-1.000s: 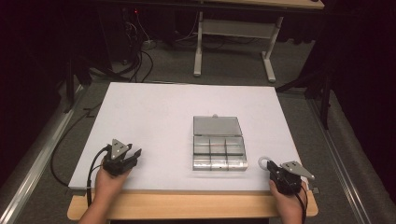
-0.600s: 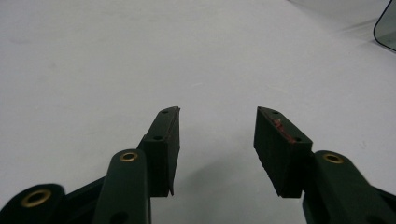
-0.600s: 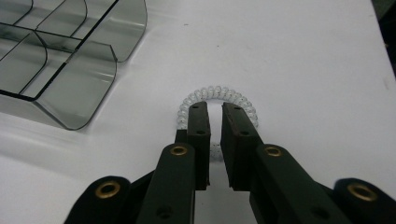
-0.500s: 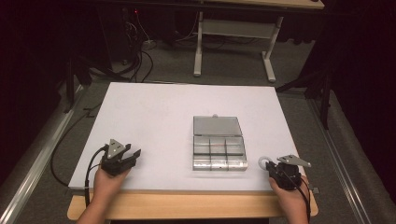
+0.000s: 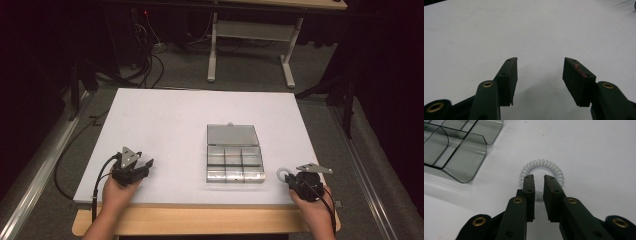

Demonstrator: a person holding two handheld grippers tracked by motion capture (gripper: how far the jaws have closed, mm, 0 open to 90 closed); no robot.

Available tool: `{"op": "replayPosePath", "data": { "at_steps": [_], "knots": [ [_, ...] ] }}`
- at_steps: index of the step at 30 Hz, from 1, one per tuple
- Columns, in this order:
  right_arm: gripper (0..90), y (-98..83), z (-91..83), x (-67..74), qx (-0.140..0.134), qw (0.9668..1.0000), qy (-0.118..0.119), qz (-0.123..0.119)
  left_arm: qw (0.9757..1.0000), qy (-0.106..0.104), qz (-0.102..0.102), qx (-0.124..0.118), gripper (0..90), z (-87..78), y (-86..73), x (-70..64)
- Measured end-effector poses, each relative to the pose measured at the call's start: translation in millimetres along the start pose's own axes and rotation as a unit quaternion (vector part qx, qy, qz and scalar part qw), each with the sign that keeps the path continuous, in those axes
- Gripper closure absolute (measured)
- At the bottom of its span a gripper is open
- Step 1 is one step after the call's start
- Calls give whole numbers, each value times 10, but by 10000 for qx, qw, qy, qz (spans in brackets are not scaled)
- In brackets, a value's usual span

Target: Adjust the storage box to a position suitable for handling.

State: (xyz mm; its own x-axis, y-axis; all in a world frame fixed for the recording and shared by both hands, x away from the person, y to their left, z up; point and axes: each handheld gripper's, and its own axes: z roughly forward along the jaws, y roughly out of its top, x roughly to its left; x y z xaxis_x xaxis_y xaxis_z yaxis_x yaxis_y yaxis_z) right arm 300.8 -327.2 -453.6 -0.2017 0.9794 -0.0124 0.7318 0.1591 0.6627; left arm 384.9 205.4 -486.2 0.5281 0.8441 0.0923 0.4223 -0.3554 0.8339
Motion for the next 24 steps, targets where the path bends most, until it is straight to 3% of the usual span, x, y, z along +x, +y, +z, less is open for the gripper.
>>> {"op": "replayPosePath", "data": {
  "at_steps": [7, 12, 24],
  "knots": [
    [801, 42, -27, -59, 254, 9996, 3, -112, 9997, -101, -203, -66, 451, -16, -9, 49],
    [797, 83, -27, -55, 474, 9988, 78, -133, 9998, -96, -125, -86, 448, -19, -11, 34],
    [758, 175, -27, -67, 914, 9954, 207, -196, 9998, -132, -148, -83, 449, -16, -11, 37]
  ]
}}
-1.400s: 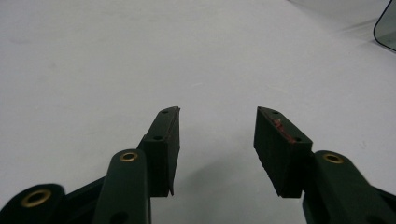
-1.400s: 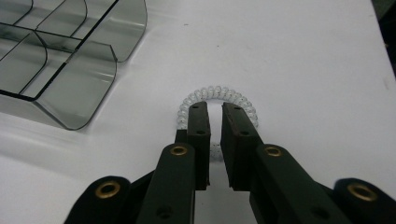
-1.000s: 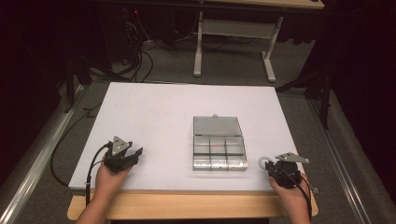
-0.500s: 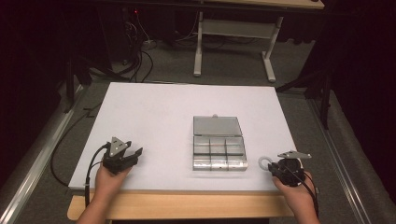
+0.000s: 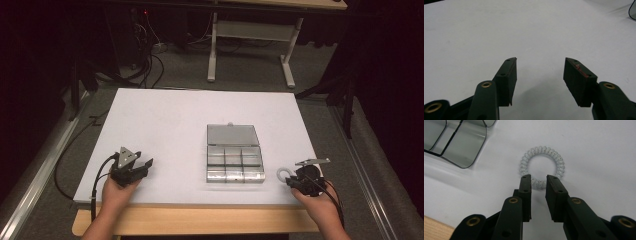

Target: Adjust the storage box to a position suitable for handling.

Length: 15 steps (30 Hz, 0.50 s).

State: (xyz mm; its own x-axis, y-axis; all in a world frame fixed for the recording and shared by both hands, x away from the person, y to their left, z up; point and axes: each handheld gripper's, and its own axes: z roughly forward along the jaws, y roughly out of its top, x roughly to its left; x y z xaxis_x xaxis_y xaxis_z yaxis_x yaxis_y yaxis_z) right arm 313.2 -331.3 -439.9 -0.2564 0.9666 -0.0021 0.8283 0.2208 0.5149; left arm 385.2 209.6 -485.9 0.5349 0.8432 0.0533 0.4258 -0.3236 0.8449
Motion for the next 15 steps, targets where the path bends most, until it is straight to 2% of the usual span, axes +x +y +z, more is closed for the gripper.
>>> {"op": "replayPosePath", "data": {
  "at_steps": [7, 15],
  "knots": [
    [722, 70, -8, -49, 277, 9996, 88, -55, 10000, -1, 19, 3, 448, 0, 0, -3],
    [714, 130, -21, -85, 494, 9988, 38, -58, 10000, 3, 24, 14, 448, 3, 1, -3]
  ]
}}
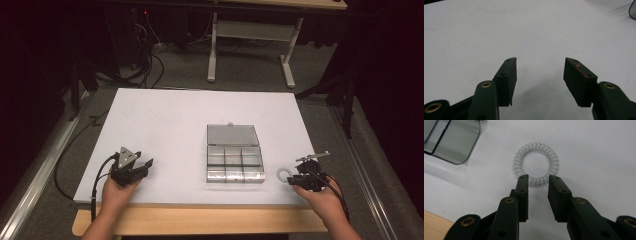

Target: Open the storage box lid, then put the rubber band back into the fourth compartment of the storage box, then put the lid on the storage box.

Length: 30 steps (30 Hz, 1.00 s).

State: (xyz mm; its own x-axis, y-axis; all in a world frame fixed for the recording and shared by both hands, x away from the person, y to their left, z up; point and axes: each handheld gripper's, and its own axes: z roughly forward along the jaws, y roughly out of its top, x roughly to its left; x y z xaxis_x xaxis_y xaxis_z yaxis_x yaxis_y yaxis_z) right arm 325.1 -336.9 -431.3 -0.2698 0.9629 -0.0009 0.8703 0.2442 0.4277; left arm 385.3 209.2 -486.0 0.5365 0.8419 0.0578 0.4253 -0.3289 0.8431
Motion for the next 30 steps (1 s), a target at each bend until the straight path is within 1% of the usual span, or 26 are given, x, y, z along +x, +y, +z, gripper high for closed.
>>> {"op": "replayPosePath", "data": {
  "at_steps": [6, 9, 13, 17, 18, 20, 23, 25, 27, 30],
  "knots": [
    [714, 37, 21, -32, 143, 9999, 4, -2, 10000, 6, 1, -2, 448, -2, -1, 0],
    [713, 66, 21, -41, 232, 9997, 45, -29, 10000, 9, 7, -6, 448, -4, -1, 0],
    [715, 117, 24, -88, 340, 9994, 8, -25, 10000, 27, 46, 3, 446, 1, 0, -12],
    [716, 168, 38, -120, 420, 9991, -24, -66, 10000, 11, 27, 7, 446, -3, 0, -2],
    [716, 185, 39, -122, 468, 9989, -51, -72, 10000, 10, 24, 6, 447, -1, 0, -4],
    [717, 212, 40, -127, 487, 9988, -32, -41, 10000, 11, 24, -2, 447, 0, -1, -9],
    [718, 244, 53, -128, 526, 9986, -44, -82, 10000, 11, 28, -11, 446, -3, -2, -6],
    [719, 263, 68, -136, 598, 9981, -64, -125, 10000, 10, 30, -16, 446, -4, -2, -7],
    [718, 282, 84, -147, 636, 9979, -68, -108, 10000, 5, 26, -22, 445, -6, -3, -5],
    [718, 309, 109, -172, 684, 9976, 4, -119, 10000, 14, 13, -23, 445, -5, -3, -7]
  ]
}}
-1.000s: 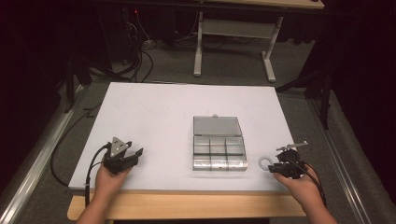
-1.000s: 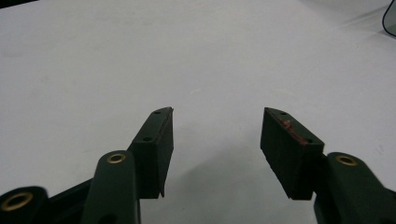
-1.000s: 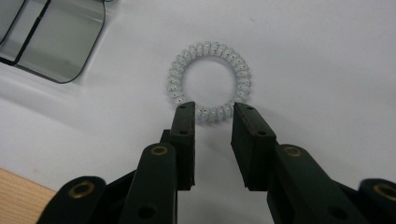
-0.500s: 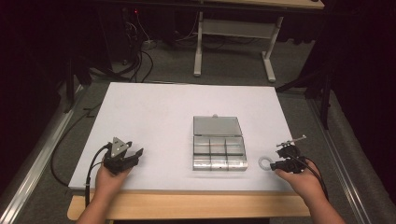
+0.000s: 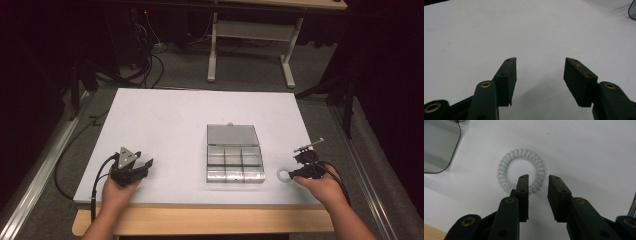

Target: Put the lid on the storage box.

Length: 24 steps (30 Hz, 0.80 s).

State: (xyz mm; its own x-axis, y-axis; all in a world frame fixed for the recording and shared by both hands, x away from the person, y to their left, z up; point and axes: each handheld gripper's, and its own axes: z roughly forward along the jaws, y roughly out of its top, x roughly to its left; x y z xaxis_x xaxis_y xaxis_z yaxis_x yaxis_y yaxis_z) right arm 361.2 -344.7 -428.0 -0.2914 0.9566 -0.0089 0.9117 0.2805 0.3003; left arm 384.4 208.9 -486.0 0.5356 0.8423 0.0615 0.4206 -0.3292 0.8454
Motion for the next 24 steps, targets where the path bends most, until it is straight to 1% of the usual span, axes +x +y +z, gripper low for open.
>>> {"op": "replayPosePath", "data": {
  "at_steps": [2, 5, 10, 12, 14, 15, 16, 20, 21, 24],
  "knots": [
    [718, 27, 15, -4, 52, 10000, 2, 13, 10000, 5, 5, 5, 445, 1, 1, -1],
    [719, 69, 53, -1, 126, 9999, 8, -32, 10000, 5, 3, 5, 445, 1, 0, -1],
    [736, 136, 91, 8, 221, 9997, -100, -72, 10000, 8, -1, -4, 445, -1, -1, 0],
    [745, 157, 99, 8, 305, 9994, -148, -68, 10000, 3, -2, -1, 445, -1, 0, 1],
    [748, 169, 111, 10, 391, 9991, -146, -94, 10000, 3, -3, -4, 445, -2, -1, 1],
    [752, 169, 127, 13, 381, 9991, -134, -102, 10000, 5, -5, -8, 445, -3, -1, 0],
    [755, 172, 136, 21, 450, 9988, -155, -110, 10000, 7, -7, -13, 445, -3, -2, 0],
    [800, 183, 163, 44, 514, 9984, -182, -175, 10000, 12, 3, -14, 445, -3, -1, 1],
    [812, 186, 166, 49, 517, 9982, -206, -225, 10000, 13, 6, -15, 445, -3, -1, 0],
    [831, 198, 167, 62, 550, 9980, -211, -236, 10000, 18, 19, -10, 446, -4, -1, -3]
  ]
}}
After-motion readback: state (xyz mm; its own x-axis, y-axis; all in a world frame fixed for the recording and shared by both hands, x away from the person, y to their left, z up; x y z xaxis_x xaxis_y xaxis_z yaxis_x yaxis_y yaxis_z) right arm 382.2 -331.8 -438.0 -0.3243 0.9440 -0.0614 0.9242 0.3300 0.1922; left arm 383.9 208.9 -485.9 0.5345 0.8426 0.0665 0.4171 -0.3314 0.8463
